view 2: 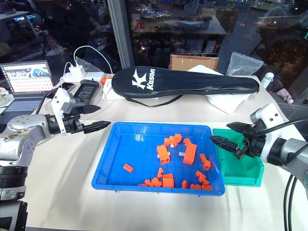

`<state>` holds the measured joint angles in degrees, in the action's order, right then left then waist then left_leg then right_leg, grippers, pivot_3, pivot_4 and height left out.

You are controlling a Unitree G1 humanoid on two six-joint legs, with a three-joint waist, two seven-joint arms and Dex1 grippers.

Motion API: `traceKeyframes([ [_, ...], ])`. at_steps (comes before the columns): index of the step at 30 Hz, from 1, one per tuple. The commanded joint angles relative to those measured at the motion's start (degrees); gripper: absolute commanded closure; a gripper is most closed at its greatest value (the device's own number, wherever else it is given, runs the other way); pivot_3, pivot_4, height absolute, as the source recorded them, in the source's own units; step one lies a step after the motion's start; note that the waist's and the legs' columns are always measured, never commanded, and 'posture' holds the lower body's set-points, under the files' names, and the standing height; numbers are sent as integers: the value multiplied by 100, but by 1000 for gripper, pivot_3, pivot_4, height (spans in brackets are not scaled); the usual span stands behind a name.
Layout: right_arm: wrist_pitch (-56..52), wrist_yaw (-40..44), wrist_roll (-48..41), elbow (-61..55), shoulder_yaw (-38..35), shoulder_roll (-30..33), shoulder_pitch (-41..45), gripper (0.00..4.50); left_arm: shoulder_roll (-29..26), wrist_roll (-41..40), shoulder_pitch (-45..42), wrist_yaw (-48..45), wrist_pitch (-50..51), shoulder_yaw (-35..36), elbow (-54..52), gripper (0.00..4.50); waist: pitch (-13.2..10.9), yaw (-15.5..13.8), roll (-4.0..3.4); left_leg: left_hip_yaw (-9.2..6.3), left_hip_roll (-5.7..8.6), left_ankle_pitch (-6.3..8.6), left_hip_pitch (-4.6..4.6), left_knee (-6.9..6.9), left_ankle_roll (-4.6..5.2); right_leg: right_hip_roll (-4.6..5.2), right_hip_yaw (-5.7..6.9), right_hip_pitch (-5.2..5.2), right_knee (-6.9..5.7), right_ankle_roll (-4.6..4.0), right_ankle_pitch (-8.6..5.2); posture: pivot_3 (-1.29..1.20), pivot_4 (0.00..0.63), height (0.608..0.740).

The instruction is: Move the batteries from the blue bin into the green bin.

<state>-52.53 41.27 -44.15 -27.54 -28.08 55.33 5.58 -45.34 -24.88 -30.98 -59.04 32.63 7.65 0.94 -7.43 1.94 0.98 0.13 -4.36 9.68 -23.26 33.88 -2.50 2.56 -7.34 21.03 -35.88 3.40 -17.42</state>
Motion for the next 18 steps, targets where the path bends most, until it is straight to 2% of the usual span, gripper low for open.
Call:
traceKeyframes([
  [1, 154, 195, 81, -174, -109, 192, -145, 59, -76, -320, -226, -202, 156, 107, -75, 0, 0, 0, 0, 0, 0, 0, 0, 0, 0, 0, 0, 0, 0, 0, 0, 0, 150, 740],
  [6, -95, 423, 252, -567, 369, 958, -143, 59, 64, -1087, -899, -835, 614, 31, -232, 0, -1, -59, 0, -1, 0, 0, -5, 6, 0, 0, 2, 1, -1, 1, 0, 0, 150, 740],
  [9, -80, 683, 483, -867, 914, 1580, -157, 59, -135, -989, -976, -1390, 577, -436, -454, 0, 3, -59, -7, 0, 0, 0, 1, 1, 0, 0, 1, 0, 0, 0, -1, 0, 150, 740],
  [12, -277, 494, 234, -1016, 1420, 1415, 367, 59, -257, -808, -911, -1661, 503, -808, -553, 0, 3, 0, -5, -1, -2, 0, 7, -3, 1, -3, 1, 0, -1, -5, -4, 0, 150, 740],
  [18, -202, 165, 936, -747, 2612, 1046, 1110, 59, -255, -572, -737, -1761, 293, -1104, -675, 0, 1, 43, -2, -5, 0, 0, -1, 4, 1, -3, 0, 4, -5, -5, -4, 0, 150, 740],
])
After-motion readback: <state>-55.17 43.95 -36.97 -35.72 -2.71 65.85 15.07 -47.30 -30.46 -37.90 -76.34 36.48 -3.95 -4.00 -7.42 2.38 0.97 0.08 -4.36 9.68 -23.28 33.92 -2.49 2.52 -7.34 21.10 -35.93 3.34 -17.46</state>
